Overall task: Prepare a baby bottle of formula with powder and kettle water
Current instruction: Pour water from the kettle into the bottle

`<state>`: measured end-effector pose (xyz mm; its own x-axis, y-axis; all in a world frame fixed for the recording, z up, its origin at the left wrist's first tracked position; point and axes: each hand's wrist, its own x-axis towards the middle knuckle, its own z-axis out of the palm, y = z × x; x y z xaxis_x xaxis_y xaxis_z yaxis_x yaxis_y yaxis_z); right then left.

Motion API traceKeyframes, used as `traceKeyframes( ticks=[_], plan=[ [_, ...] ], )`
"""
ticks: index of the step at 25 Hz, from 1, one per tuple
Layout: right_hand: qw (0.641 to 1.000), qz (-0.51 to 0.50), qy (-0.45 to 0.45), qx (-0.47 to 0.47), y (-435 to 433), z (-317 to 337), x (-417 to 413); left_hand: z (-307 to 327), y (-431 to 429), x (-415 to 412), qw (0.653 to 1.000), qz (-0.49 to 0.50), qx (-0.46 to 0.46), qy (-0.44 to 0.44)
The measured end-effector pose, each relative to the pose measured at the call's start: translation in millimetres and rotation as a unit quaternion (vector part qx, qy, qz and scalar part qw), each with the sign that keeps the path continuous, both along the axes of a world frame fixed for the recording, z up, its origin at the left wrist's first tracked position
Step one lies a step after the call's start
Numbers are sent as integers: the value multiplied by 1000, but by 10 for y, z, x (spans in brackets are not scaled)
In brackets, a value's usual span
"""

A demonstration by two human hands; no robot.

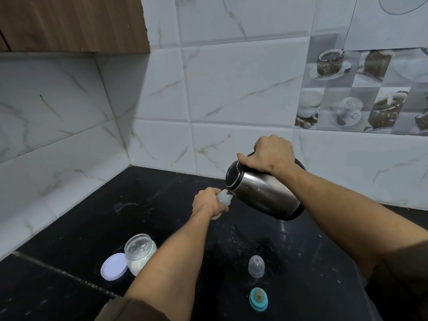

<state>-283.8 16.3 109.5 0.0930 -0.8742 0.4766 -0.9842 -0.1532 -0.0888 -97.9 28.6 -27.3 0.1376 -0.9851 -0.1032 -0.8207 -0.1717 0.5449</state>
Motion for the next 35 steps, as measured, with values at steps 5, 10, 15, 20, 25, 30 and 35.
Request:
traceKeyframes(
  ticks=[5, 10, 15, 20, 25, 30, 35],
  plan=[
    [1000, 1, 3, -2, -4, -11, -10, -7, -26, -3, 1000, -4, 1, 5],
    [1000, -1, 7, -2, -23, -3, -45, -9, -50, -32, 1000, -10, -3, 4],
    [1000, -3, 12, -5, -37, -2, -72, -5, -75, -62, 1000, -11, -2, 2],
    [1000, 1, 19, -4, -54, -6, -90, -19, -80, -82, 1000, -12, 0, -3],
    [1000, 1, 23, -3, -68, -9, -92, -32, -97, -64, 1000, -11, -4, -5],
    [1000, 1, 31, -2, -69, -8, -70, -44, -103, -52, 1000, -12, 1, -3],
    [999, 3, 35, -2, -75, -2, -52, -40, -106, -43, 1000, -11, 0, -4]
  ],
)
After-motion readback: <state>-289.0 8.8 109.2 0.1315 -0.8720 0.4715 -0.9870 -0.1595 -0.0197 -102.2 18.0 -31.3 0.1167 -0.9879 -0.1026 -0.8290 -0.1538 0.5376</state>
